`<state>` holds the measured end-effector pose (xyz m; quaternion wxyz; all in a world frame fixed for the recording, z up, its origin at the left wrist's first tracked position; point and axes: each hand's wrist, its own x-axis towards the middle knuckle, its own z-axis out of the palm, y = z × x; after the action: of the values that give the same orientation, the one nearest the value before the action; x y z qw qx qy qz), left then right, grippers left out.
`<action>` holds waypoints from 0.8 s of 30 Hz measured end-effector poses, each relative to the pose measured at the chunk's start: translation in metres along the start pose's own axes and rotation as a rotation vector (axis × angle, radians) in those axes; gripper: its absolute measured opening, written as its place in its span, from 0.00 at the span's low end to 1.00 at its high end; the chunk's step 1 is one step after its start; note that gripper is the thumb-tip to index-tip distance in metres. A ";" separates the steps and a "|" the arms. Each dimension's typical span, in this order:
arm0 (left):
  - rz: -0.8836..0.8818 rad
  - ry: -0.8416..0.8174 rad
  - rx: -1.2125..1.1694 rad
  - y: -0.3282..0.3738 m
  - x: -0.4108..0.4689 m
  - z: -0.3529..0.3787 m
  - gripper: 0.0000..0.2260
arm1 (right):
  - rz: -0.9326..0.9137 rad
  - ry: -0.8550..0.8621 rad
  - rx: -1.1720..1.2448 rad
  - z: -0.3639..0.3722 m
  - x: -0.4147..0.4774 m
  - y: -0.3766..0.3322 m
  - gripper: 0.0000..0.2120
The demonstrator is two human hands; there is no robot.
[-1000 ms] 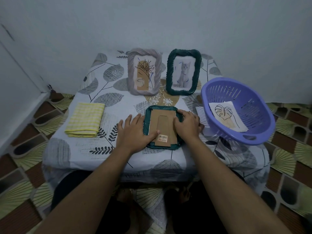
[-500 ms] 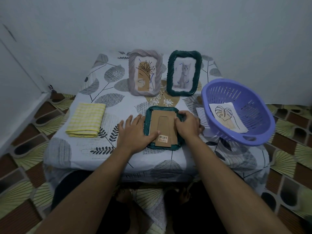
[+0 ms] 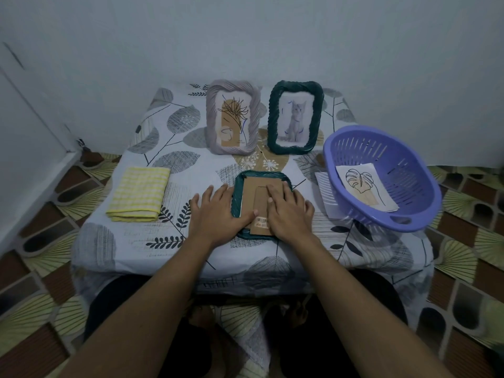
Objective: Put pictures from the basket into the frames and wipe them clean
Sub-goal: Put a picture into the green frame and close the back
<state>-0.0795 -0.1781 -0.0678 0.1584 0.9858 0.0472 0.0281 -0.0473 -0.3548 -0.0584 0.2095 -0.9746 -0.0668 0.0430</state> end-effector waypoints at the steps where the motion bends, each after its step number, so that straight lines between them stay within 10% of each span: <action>1: -0.002 -0.002 -0.003 0.000 0.000 0.000 0.46 | 0.002 0.003 -0.011 0.002 0.000 0.000 0.22; 14: 0.203 0.072 -0.208 -0.016 -0.010 -0.005 0.29 | 0.003 0.066 -0.041 0.008 -0.001 0.001 0.22; 24: 0.275 -0.166 -0.247 -0.025 -0.014 -0.025 0.36 | 0.005 0.057 -0.038 0.006 -0.003 0.000 0.22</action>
<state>-0.0975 -0.1483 -0.0527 0.2763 0.9549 -0.1051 -0.0262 -0.0510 -0.3526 -0.0632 0.1926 -0.9794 -0.0591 0.0143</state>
